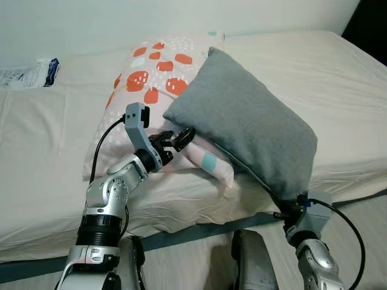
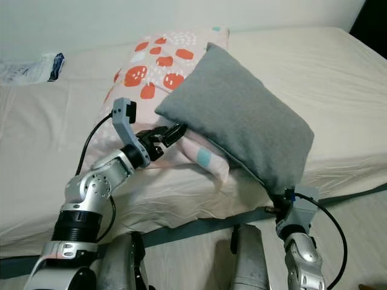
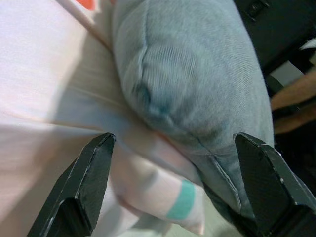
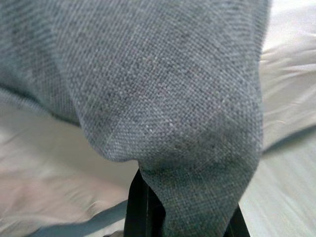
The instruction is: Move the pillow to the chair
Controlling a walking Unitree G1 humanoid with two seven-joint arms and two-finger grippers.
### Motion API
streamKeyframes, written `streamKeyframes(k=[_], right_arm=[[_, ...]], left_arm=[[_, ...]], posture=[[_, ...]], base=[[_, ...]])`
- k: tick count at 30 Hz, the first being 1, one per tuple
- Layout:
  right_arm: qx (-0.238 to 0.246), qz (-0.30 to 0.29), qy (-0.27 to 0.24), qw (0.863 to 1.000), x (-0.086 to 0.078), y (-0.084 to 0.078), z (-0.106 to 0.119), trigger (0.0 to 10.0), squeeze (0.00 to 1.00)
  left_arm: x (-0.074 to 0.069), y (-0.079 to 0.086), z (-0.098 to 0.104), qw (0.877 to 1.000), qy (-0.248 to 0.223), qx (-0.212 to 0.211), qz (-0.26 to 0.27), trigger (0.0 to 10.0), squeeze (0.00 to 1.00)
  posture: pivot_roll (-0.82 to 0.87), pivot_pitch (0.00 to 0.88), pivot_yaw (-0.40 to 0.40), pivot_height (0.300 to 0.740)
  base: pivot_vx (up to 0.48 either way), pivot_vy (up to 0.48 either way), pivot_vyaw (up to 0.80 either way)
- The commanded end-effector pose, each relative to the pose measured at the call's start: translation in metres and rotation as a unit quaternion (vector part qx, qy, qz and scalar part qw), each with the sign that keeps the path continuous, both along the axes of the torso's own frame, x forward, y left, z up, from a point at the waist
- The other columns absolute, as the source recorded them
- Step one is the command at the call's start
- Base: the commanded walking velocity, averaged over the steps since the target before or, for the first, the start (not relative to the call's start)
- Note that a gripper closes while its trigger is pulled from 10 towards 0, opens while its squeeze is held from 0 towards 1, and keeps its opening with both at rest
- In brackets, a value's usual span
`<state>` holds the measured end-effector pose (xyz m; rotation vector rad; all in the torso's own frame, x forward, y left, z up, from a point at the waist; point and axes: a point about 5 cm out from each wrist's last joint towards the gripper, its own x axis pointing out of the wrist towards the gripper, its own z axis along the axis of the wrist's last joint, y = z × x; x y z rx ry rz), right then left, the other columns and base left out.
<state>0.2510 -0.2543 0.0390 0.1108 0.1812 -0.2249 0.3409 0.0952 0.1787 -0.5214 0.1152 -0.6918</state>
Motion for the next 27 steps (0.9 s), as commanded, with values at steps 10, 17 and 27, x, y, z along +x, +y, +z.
streamKeyframes(k=[10,17,27], right_arm=[[0.034,-0.012,-0.010,0.999,-0.006,0.005,-0.002,0.0,0.00],[0.045,0.003,-0.023,0.999,0.002,0.011,0.003,0.0,0.00],[0.050,0.010,-0.030,0.998,0.006,0.014,0.006,0.0,0.00]], left_arm=[[-0.022,-0.026,-0.011,0.992,0.057,-0.065,-0.094,10.0,0.00],[-0.029,-0.036,-0.019,0.987,0.085,-0.075,-0.113,10.0,0.00],[-0.029,-0.045,-0.019,0.986,0.095,-0.069,-0.117,10.0,0.00]], posture=[[0.01,0.147,0.011,0.533],[0.01,0.132,0.008,0.533],[0.01,0.122,0.012,0.533]], base=[[0.000,0.000,0.00],[0.000,0.000,0.00],[0.000,0.000,0.00]])
